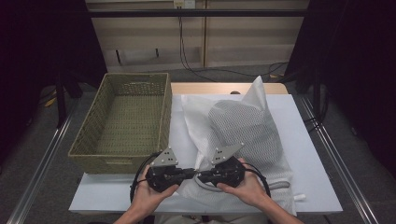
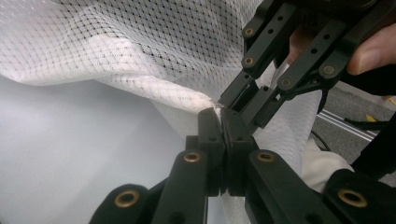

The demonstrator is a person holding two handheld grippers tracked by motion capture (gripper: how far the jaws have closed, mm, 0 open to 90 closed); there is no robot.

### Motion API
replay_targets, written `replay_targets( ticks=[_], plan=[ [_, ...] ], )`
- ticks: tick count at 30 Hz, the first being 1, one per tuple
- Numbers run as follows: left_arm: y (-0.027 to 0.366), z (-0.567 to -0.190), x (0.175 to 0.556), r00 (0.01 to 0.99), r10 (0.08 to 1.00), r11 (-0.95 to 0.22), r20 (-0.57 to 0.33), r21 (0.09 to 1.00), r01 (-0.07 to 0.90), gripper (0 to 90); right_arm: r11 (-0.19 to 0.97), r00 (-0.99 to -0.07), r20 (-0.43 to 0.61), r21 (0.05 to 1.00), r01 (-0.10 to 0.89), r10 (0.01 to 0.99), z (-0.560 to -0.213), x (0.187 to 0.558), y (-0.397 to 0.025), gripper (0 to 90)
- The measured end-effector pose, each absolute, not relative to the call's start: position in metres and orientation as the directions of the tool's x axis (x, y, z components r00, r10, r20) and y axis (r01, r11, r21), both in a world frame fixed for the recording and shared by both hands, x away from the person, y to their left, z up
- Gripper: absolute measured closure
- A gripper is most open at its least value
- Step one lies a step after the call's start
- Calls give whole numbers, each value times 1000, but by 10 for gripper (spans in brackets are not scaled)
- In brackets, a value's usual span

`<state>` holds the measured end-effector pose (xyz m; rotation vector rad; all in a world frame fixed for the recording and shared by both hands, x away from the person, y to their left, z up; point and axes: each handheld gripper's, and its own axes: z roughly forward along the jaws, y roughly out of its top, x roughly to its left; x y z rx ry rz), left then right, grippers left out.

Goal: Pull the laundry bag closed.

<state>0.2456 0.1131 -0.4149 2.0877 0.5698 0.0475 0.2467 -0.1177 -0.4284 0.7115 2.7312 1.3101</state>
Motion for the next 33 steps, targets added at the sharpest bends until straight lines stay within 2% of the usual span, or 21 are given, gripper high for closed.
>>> replay_targets(
  ticks=[6,12,16,20,33],
  plan=[
    [115,-410,246,894,409,-426,-186,827,367,885,510,-895,167,772,380,414,-422,246,-122,821],
    [111,-411,245,898,398,-429,-186,828,362,885,503,-894,170,776,381,415,-424,247,-118,758],
    [112,-410,245,899,394,-427,-192,828,364,885,499,-894,164,781,376,417,-425,247,-116,766],
    [109,-411,244,903,387,-438,-186,825,358,885,505,-896,159,779,372,414,-425,247,-115,819],
    [115,-408,247,892,408,-410,-194,834,369,885,522,-892,163,761,385,421,-423,247,-116,823]
  ],
)
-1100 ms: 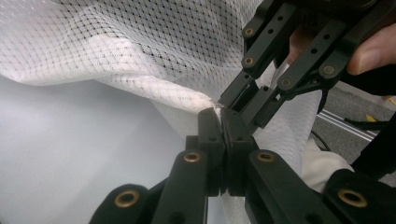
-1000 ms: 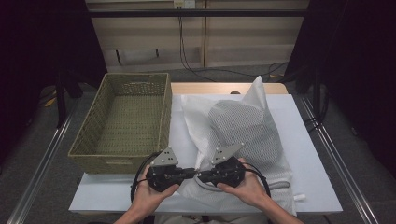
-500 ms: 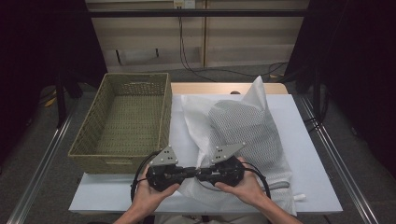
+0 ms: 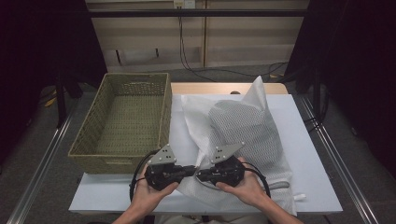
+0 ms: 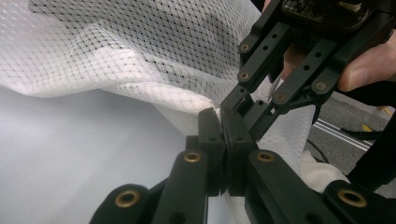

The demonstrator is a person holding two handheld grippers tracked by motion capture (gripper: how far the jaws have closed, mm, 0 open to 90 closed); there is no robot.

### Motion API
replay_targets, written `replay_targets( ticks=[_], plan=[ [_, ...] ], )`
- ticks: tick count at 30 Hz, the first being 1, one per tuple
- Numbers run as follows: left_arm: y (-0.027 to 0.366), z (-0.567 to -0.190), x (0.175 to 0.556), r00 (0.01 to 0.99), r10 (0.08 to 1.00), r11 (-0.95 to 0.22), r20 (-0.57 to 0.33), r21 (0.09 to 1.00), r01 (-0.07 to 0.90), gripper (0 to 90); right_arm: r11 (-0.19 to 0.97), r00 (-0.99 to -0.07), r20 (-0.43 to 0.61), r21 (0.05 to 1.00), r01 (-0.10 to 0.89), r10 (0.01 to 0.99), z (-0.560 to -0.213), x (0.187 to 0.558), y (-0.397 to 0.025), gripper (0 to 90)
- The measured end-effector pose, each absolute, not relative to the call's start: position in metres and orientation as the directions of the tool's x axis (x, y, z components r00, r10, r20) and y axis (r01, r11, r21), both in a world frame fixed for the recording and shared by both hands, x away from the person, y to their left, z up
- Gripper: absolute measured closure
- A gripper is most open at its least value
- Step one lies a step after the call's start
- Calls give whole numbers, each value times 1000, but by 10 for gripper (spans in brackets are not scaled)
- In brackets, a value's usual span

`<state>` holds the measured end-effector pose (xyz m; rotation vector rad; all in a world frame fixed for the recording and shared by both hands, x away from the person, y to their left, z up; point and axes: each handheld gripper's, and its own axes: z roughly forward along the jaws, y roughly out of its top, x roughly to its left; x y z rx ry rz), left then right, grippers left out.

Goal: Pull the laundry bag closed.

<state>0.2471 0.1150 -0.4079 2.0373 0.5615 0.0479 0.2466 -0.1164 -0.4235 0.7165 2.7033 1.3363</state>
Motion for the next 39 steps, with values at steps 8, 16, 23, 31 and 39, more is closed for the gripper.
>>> replay_targets(
  ticks=[8,16,23,31,39],
  plan=[
    [117,-406,248,891,415,-407,-185,838,364,885,544,-896,164,744,387,414,-423,246,-117,823],
    [119,-405,249,890,416,-403,-188,839,366,885,568,-900,143,732,376,411,-422,246,-120,823],
    [122,-405,249,887,422,-396,-186,843,364,885,560,-897,135,739,375,421,-420,244,-123,824],
    [119,-406,250,891,413,-400,-190,841,365,885,558,-891,130,737,381,436,-420,240,-133,824],
    [121,-406,250,891,413,-401,-188,840,364,885,573,-893,128,725,381,432,-423,241,-133,824]
  ],
)
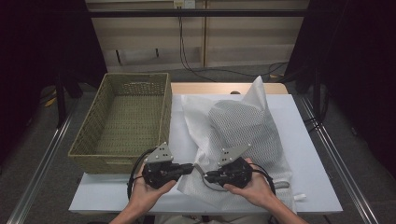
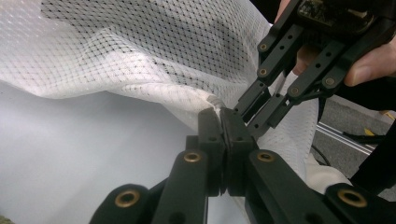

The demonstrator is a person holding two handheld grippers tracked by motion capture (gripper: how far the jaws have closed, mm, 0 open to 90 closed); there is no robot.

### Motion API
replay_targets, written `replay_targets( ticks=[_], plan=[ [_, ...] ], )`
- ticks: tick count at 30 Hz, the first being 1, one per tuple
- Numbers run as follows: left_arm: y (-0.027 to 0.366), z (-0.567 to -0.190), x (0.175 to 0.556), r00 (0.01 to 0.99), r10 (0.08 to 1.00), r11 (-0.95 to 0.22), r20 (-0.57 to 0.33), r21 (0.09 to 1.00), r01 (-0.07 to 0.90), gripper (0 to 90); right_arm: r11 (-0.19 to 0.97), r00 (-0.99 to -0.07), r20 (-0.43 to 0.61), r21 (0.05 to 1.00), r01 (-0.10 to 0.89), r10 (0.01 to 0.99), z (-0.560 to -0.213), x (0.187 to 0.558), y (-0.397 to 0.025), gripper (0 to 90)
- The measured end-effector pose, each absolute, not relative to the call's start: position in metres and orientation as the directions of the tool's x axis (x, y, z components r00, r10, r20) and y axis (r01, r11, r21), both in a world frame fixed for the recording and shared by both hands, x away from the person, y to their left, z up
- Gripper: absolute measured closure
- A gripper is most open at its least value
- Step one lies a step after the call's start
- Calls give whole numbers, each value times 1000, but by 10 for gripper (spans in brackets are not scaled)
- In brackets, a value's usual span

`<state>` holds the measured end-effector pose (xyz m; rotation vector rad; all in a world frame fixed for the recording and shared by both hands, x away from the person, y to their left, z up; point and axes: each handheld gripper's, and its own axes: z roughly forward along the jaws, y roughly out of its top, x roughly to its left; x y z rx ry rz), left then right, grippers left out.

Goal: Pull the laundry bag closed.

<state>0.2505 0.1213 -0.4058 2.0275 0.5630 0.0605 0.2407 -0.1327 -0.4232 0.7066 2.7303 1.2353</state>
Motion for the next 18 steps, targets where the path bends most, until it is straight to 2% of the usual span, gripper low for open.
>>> replay_targets(
  ticks=[18],
  plan=[
    [126,-405,253,886,425,-396,-187,842,367,885,598,-894,122,703,384,431,-425,240,-136,824]
  ],
)
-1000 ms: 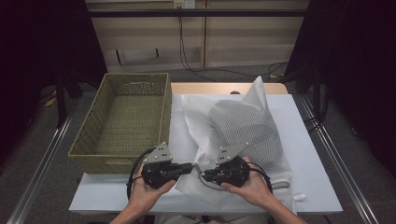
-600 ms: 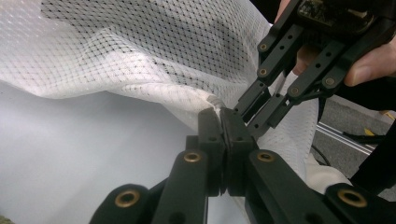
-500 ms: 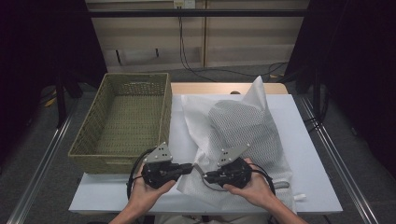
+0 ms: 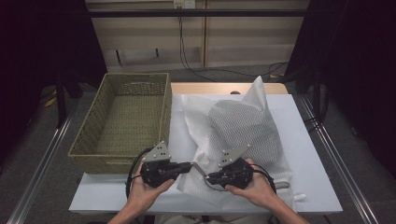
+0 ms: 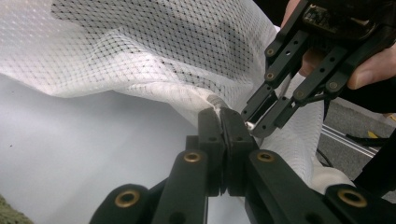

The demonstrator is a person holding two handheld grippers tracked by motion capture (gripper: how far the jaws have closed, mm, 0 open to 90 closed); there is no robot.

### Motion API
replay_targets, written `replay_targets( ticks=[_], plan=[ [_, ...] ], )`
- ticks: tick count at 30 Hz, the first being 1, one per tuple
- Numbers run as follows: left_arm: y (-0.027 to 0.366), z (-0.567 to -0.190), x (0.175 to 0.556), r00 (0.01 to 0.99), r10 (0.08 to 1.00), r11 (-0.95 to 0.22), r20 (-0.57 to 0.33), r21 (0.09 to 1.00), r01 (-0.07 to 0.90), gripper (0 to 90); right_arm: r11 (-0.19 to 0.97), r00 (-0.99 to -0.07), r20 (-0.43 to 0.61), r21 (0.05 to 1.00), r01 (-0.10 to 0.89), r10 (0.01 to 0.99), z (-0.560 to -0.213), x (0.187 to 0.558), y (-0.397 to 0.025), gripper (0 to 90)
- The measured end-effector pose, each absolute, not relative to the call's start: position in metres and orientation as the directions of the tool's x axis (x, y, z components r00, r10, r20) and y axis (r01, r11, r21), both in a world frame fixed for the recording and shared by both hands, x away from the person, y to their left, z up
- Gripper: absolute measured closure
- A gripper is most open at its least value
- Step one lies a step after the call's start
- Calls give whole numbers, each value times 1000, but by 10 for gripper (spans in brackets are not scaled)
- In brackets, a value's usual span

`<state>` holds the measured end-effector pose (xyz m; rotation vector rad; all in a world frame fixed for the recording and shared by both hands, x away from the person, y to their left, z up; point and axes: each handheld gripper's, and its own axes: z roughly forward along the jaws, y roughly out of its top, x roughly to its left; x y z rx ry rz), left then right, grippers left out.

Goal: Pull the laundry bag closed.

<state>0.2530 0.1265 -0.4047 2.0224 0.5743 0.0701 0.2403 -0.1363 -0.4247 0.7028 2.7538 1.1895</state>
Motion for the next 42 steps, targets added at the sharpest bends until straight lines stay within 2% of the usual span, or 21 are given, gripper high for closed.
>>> replay_targets(
  ticks=[42],
  plan=[
    [132,-404,255,877,444,-391,-183,841,374,885,591,-885,124,701,399,450,-422,225,-157,824]
  ],
)
